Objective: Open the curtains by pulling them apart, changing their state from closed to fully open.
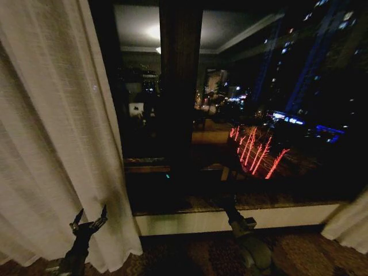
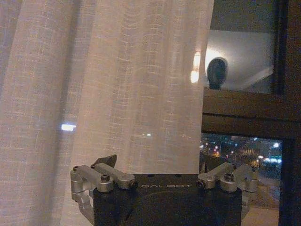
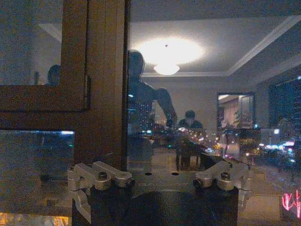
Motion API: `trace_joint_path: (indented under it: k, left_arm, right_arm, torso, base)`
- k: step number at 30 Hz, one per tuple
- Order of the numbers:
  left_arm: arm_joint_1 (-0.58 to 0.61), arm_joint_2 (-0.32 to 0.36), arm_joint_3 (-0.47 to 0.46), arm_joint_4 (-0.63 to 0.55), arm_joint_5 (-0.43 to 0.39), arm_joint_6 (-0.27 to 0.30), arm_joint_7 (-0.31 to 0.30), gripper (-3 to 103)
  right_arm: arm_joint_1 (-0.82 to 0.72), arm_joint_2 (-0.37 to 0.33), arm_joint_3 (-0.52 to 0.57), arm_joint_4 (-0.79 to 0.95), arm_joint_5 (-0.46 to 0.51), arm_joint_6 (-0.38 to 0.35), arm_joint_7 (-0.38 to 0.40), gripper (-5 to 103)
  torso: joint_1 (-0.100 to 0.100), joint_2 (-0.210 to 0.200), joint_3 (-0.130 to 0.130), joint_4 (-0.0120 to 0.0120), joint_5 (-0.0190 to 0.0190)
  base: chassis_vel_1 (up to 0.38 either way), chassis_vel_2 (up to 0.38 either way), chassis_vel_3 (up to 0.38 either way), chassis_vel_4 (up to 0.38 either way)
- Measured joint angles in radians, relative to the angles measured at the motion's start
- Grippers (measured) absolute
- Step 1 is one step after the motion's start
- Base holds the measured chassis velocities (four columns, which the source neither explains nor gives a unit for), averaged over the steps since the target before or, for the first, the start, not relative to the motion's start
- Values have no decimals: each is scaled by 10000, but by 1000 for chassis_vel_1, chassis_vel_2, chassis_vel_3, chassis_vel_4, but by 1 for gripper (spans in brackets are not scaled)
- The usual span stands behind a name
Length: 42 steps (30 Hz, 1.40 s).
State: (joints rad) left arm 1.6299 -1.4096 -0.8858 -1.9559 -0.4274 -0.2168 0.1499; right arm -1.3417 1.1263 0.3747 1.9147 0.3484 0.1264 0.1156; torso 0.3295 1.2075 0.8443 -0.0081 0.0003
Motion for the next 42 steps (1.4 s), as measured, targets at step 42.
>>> trace_joint_path:
  k: [42]
  left_arm:
    - [0,0,0,0,0,0,0,100]
  right_arm:
    - [0,1,0,0,0,0,0,100]
  torso:
    - [0,0,0,0,-4]
  base:
    - [3,2,-2,-2]
